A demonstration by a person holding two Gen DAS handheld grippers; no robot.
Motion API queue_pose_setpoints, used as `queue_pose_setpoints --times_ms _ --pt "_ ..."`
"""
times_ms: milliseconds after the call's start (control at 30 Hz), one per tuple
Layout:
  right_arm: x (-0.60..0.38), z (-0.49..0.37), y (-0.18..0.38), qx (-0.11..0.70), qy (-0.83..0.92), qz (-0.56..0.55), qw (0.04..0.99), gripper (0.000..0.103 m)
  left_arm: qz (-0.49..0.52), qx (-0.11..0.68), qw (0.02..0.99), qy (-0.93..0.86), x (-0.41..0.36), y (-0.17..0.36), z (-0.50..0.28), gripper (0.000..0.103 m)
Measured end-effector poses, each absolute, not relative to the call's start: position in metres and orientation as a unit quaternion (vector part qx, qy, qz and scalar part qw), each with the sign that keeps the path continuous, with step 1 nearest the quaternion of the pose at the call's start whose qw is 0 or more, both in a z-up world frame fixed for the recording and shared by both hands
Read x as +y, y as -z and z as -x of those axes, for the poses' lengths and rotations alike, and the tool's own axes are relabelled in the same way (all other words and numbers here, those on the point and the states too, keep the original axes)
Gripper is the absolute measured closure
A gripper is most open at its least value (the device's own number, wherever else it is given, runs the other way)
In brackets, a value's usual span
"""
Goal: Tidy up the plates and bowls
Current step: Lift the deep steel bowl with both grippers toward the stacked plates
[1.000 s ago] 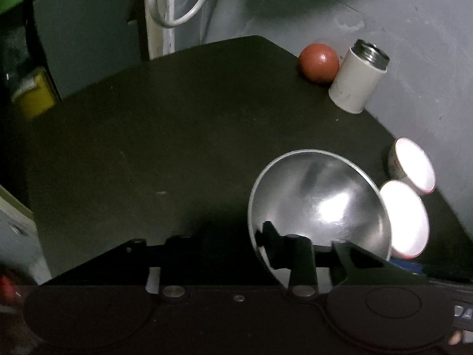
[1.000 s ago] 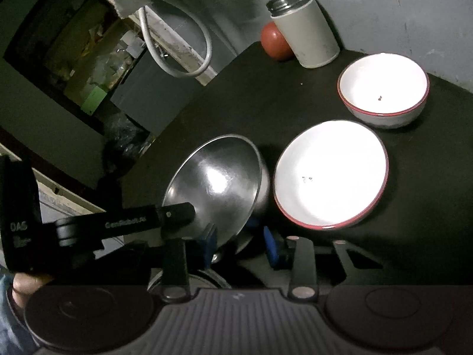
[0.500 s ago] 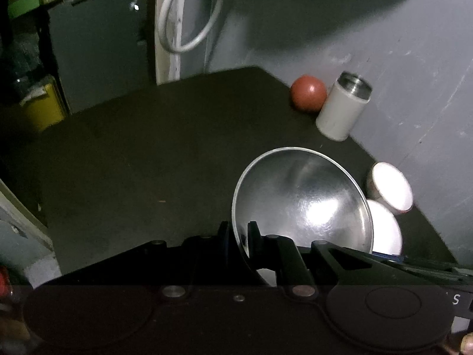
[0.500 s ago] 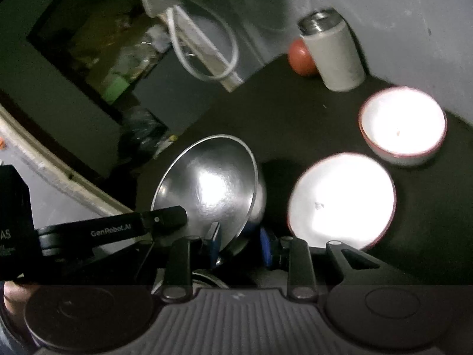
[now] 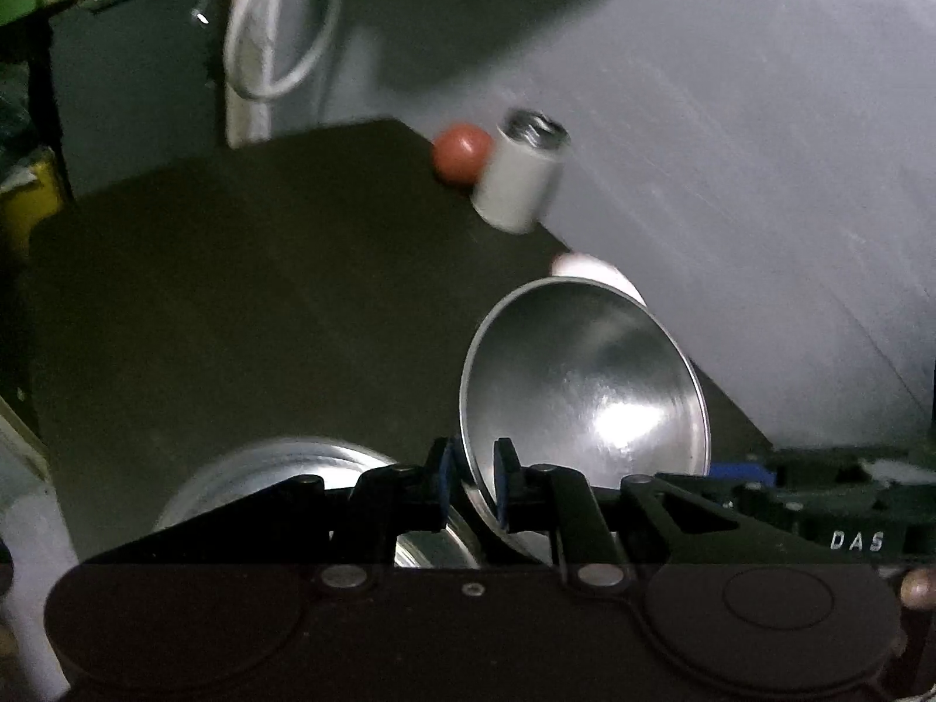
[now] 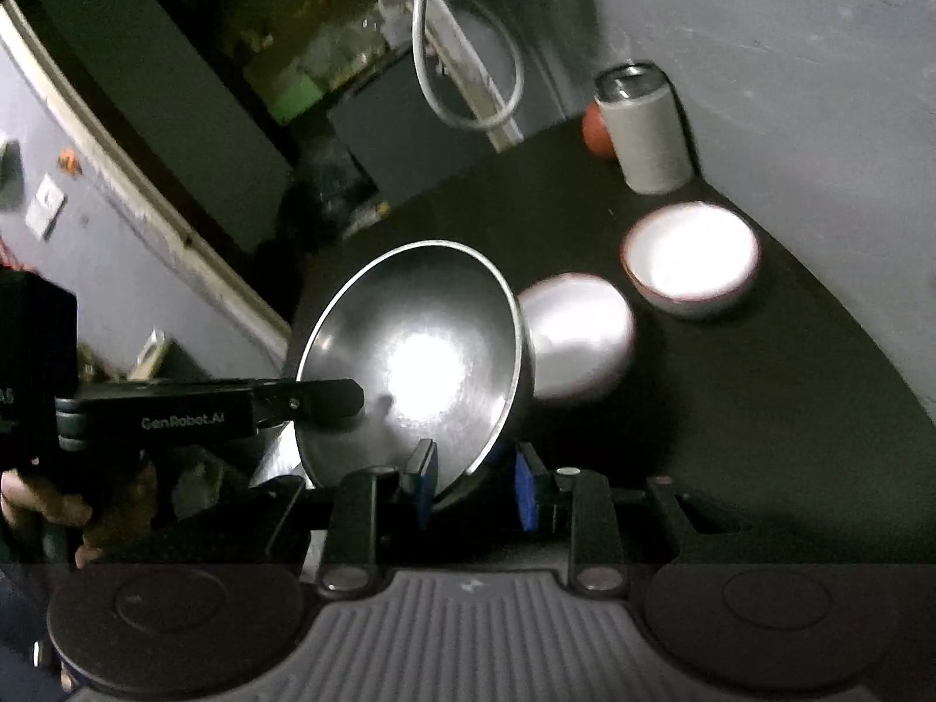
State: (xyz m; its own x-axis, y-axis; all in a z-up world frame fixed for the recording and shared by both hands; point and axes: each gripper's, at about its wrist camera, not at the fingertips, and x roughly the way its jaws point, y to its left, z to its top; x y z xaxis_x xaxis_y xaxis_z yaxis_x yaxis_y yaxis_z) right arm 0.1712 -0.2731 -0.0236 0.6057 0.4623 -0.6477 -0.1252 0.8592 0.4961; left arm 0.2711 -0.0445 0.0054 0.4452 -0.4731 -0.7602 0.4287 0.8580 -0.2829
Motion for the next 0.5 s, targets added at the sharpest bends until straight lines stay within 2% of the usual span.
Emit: queue_pose_setpoints --times_ms 500 --pt "-0.306 -0.123 0.036 0.508 -0.174 -0.178 0.825 0.072 0.018 0.554 0.785 0.277 -0.084 0.035 -0.222 0.084"
